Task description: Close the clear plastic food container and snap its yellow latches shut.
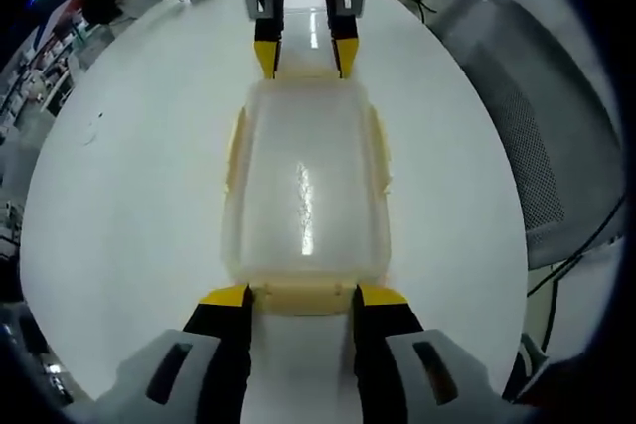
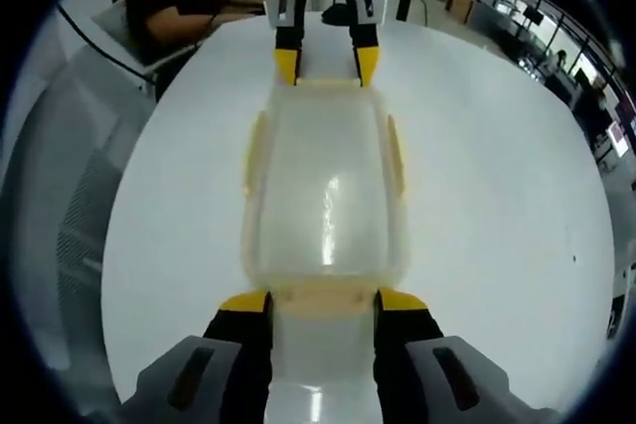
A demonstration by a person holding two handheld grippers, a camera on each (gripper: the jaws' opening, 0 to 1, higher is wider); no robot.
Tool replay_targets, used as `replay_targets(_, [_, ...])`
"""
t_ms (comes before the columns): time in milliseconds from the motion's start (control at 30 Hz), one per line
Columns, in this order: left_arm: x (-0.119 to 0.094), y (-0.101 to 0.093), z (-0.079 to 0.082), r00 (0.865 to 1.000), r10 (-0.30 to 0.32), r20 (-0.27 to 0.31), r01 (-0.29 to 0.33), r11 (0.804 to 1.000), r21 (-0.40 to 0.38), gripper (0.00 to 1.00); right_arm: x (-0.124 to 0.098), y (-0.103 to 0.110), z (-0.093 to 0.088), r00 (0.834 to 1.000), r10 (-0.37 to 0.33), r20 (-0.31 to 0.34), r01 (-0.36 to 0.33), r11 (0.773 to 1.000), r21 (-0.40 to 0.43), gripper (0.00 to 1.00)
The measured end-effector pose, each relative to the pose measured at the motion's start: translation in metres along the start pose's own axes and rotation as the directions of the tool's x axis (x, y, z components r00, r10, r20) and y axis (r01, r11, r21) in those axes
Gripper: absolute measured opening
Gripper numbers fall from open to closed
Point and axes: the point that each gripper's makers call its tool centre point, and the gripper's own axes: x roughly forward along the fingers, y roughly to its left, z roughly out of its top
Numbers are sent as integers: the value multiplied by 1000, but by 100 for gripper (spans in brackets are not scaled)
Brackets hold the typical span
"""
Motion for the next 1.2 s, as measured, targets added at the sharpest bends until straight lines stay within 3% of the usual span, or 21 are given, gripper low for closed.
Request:
replay_targets(267, [-7,-3,14,1000,10,30,-10,1000,11,39,-9,2,-9,1000,-9,-18,9,1000,-17,38])
replay_targets(800, [-31,0,29,998,43,52,-44,999,14,39,-39,-1,0,998,-47,39,47,999,-19,38])
replay_targets(1200, [-46,0,59,995,52,83,-54,998,22,39,-69,1,-10,997,-68,44,69,997,-25,38])
